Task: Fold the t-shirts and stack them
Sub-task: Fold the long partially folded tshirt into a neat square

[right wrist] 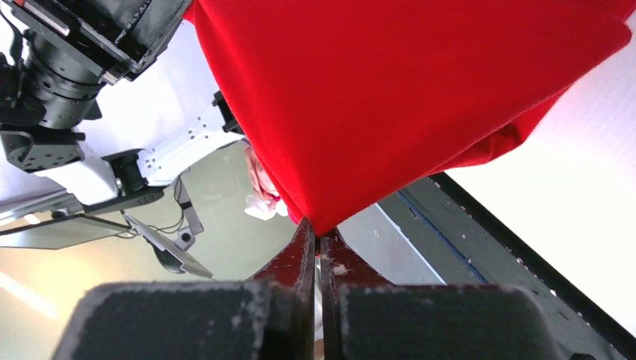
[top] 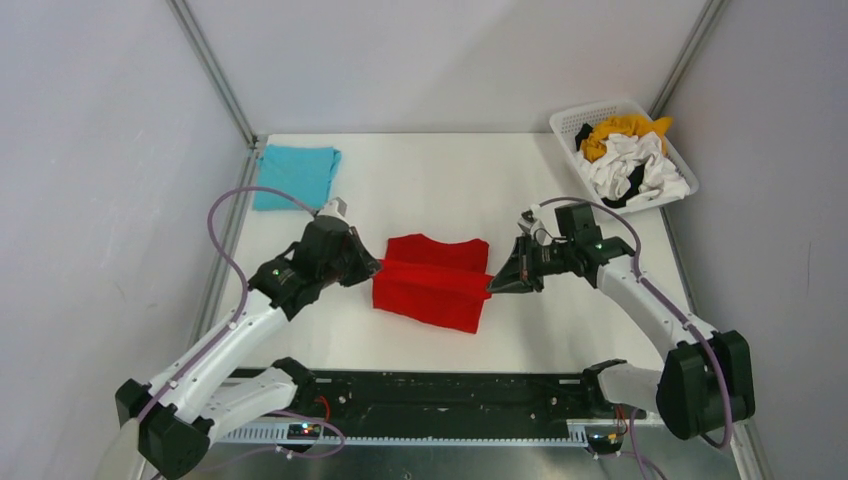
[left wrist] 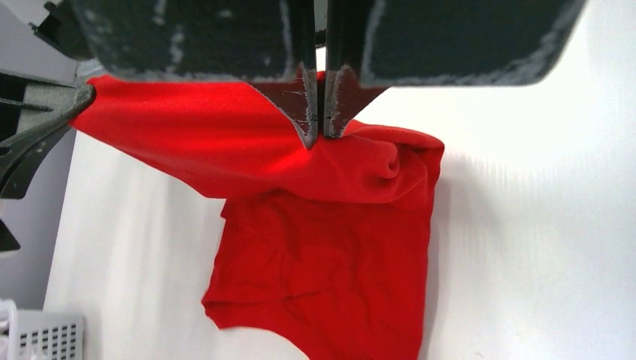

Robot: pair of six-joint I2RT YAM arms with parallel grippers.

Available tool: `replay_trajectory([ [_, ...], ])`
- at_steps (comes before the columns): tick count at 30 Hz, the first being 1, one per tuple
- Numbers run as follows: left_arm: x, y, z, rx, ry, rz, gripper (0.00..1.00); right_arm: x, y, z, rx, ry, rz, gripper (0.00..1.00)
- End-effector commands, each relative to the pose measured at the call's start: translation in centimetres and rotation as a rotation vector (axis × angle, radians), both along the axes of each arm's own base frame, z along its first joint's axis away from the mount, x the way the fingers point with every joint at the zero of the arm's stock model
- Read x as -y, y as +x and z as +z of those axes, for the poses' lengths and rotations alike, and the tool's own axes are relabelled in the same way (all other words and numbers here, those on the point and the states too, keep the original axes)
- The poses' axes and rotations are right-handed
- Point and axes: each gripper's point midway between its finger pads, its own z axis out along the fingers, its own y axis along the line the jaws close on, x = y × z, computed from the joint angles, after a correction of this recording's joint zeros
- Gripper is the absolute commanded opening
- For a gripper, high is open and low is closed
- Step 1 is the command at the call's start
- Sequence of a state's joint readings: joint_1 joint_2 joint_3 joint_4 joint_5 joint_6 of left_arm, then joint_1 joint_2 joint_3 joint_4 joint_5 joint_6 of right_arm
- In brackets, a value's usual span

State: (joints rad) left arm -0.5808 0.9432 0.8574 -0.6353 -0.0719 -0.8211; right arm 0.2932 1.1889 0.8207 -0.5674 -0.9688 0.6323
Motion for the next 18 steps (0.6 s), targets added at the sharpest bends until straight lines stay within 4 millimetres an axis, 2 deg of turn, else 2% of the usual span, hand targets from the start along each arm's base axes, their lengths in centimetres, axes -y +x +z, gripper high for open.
replay_trajectory([
  [1,-2.1,2.4,1.8,0.076,0.006,0.121,0.00,-0.7,2.1,2.1,0.048,0.082,-0.004,0.00],
  [4,-2.9,3.2,1.6,0.072,0.008,0.141,0.00,-0.3,3.4,1.1,0.015,0.084,-0.031,0.00],
  [7,-2.2,4.0,1.9,0.074,0.000,0.118,0.00,-0.3,4.2,0.1,-0.033,0.104,-0.048,0.00],
  [10,-1.7,5.0,1.3,0.056,0.019,0.106,0.00,-0.2,5.5,-1.0,-0.055,0.103,-0.072,0.00],
  [11,-1.5,5.5,1.8,0.069,0.018,0.103,0.00,0.0,5.7,-1.3,-0.066,0.102,-0.084,0.00],
  [12,-1.4,6.0,1.4,0.055,0.029,0.100,0.00,0.2,6.0,-1.5,-0.070,0.100,-0.096,0.00],
  [13,-1.2,6.5,1.9,0.067,0.029,0.098,0.00,0.4,6.3,-1.6,-0.073,0.099,-0.107,0.00],
  [14,-1.0,7.0,1.4,0.053,0.042,0.098,0.00,0.5,6.4,-1.8,-0.077,0.098,-0.112,0.00],
  [18,-0.6,9.2,1.6,0.056,0.062,0.109,0.00,1.2,7.5,-2.8,-0.085,0.080,-0.149,0.00],
])
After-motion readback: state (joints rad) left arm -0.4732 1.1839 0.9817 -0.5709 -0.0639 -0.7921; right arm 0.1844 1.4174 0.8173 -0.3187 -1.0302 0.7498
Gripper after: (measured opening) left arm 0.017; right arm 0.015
